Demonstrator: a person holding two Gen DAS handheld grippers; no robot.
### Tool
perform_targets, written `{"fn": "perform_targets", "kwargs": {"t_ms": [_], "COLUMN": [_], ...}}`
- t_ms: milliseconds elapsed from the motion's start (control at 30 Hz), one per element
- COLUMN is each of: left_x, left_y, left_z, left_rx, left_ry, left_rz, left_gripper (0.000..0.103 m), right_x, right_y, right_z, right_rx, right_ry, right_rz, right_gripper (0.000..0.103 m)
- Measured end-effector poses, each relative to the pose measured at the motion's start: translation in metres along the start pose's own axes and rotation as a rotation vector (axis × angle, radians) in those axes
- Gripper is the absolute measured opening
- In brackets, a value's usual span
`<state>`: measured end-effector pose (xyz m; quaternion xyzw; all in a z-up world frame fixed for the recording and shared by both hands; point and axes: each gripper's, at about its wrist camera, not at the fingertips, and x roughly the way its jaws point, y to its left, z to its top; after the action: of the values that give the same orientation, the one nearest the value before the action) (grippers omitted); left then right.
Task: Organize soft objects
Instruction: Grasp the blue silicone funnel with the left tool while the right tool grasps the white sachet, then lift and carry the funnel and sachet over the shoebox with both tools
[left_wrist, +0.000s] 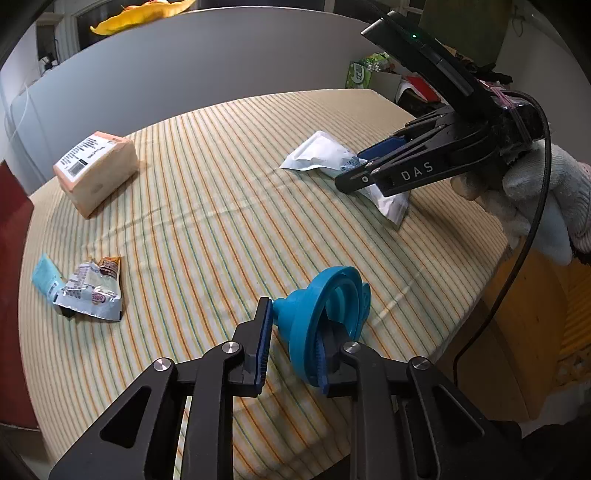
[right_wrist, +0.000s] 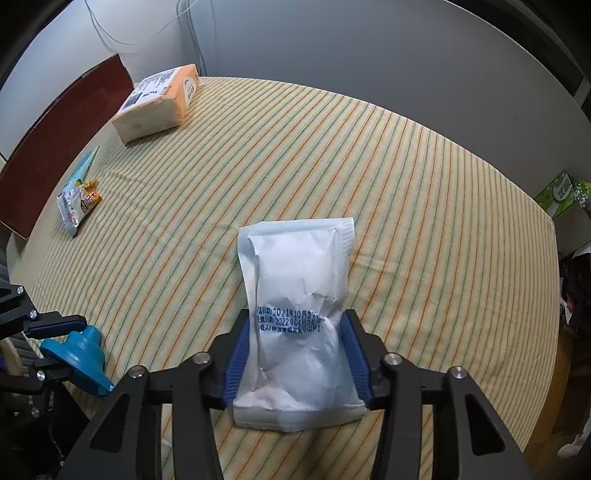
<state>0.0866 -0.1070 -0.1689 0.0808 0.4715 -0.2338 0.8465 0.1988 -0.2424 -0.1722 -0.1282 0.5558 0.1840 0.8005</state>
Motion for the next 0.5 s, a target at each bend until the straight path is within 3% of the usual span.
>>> {"fn": "perform_targets", "kwargs": {"t_ms": [200,500], "left_x": [-0.004,-0.015], "left_y": [0.002,0.016], "left_z": [0.0,0.001], "left_rx": [0.003,-0.035], "left_ry": [-0.021,-0.042], "left_rz": [0.014,0.018], "left_gripper": [0.014,0.014], "right_x": [-0.002,-0.014], "right_y": [-0.003,-0.012], "right_z": [-0.004,-0.016], "right_rx": [0.023,0.077], "right_ry": [-0.013,-0.046], "right_rz": [0.013,0.02], "right_gripper": [0.031,0.025]}}
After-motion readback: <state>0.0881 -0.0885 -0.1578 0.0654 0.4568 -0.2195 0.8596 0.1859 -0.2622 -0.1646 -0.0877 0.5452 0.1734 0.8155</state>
